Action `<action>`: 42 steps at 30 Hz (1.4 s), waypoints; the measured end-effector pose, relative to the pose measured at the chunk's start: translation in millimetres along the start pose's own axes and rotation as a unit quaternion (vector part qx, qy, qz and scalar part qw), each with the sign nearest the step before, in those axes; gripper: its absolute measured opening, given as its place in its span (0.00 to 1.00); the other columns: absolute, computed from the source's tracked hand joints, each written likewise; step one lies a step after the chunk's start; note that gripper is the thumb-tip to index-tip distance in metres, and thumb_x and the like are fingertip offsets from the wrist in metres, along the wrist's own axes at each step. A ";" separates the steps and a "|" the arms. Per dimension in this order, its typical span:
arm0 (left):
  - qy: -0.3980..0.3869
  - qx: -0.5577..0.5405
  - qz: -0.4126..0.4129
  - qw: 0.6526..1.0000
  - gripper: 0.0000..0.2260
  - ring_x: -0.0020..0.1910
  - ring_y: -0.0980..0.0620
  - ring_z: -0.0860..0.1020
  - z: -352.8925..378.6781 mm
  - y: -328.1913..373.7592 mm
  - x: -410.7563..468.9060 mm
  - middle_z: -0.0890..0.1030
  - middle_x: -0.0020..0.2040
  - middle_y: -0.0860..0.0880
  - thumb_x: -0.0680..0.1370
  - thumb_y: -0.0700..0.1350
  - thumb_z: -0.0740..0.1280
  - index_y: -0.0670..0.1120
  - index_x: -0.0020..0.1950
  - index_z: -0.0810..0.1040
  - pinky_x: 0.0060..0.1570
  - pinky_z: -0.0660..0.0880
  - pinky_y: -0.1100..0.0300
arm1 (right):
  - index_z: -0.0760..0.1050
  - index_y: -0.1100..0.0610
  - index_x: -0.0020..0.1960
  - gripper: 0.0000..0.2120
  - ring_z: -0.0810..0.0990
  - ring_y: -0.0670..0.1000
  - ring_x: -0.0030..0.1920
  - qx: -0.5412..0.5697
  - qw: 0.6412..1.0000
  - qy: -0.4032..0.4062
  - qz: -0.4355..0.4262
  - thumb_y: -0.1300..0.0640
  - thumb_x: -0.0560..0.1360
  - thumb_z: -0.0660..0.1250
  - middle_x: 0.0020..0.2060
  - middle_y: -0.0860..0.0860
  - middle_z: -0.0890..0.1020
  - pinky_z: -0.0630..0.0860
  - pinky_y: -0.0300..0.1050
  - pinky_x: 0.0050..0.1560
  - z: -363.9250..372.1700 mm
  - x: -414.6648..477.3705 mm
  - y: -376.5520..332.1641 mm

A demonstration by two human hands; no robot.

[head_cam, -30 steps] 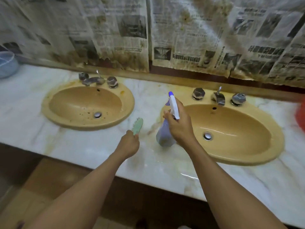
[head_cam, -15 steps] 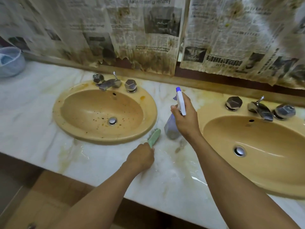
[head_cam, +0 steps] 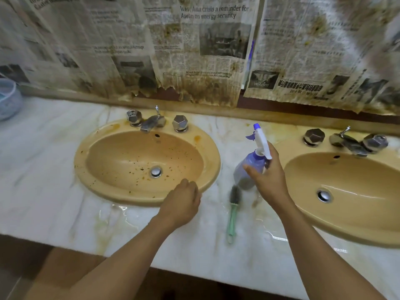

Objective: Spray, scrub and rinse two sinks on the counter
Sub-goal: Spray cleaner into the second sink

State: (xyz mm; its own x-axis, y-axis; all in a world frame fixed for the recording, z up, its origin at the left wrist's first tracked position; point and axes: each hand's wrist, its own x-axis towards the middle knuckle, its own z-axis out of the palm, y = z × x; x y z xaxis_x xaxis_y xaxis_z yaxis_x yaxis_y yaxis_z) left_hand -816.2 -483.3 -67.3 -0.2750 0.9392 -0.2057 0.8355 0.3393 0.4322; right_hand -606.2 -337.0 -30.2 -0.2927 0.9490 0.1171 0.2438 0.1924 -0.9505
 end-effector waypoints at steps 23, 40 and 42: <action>-0.102 -0.273 0.075 0.954 0.36 0.62 0.50 0.75 10.5 47.0 118.8 0.74 0.68 0.50 0.71 0.50 0.80 0.54 0.76 0.69 0.55 0.74 0.59 | 0.64 0.45 0.78 0.46 0.77 0.50 0.67 0.078 0.996 0.004 0.046 0.63 0.68 0.81 0.66 0.47 0.79 0.79 0.50 0.62 2.4 26.2 2.8; -0.211 -0.491 0.099 0.840 0.30 0.63 0.46 0.81 -10.6 49.7 125.3 0.80 0.66 0.50 0.70 0.35 0.80 0.55 0.69 0.79 0.60 0.81 0.50 | 0.78 0.50 0.66 0.28 0.83 0.49 0.52 0.152 0.985 0.071 0.034 0.65 0.69 0.80 0.52 0.55 0.85 0.80 0.43 0.54 20.9 21.4 -36.4; -0.226 -0.543 0.080 0.805 0.32 0.66 0.45 0.79 -23.7 35.5 116.6 0.77 0.69 0.50 0.69 0.35 0.80 0.56 0.69 0.79 0.57 0.81 0.48 | 0.76 0.49 0.69 0.33 0.84 0.51 0.53 0.156 0.983 0.090 0.020 0.64 0.68 0.81 0.49 0.56 0.84 0.81 0.47 0.56 36.0 22.1 -54.7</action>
State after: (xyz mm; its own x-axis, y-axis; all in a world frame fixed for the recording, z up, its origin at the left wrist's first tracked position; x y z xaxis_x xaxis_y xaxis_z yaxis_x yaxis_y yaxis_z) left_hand -829.9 -360.5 -55.1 0.2009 0.9434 -0.2640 -0.1331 0.2933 0.9467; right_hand -659.3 -335.6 14.1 -0.1127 0.9886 0.0994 -0.0513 0.0941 -0.9942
